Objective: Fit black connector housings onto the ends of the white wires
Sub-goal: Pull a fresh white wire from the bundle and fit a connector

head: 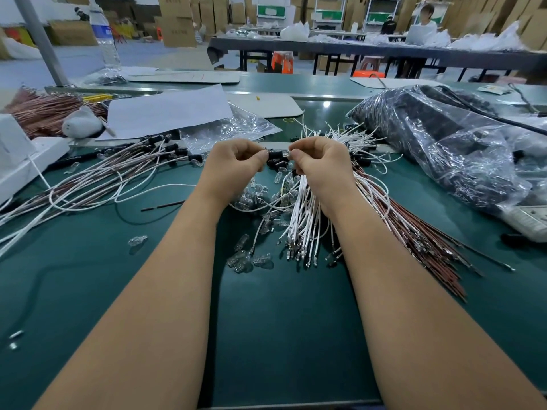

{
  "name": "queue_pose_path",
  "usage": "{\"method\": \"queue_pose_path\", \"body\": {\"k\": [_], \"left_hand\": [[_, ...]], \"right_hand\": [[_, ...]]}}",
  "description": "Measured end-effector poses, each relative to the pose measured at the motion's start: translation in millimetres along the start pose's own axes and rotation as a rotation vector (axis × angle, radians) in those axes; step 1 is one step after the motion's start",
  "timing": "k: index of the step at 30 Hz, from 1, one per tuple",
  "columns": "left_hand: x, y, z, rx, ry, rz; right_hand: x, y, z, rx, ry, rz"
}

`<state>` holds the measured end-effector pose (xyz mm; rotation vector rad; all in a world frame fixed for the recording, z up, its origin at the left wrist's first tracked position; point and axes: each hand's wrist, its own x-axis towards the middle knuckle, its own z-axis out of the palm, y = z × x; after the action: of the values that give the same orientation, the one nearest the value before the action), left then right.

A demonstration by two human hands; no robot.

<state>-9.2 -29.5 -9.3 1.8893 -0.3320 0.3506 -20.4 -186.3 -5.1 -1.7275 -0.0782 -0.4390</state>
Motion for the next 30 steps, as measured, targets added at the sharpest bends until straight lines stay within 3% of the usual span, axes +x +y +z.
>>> {"method": "queue_pose_path", "body": {"k": [20, 30], "left_hand": [[3, -7, 0, 0.047, -0.019, 0.002], [6, -10, 5, -0.094, 0.004, -0.005]], "right_hand": [[-6, -7, 2, 0.130, -0.096, 0.102], [-5, -1, -1, 0.177, -0.127, 0.110]]}}
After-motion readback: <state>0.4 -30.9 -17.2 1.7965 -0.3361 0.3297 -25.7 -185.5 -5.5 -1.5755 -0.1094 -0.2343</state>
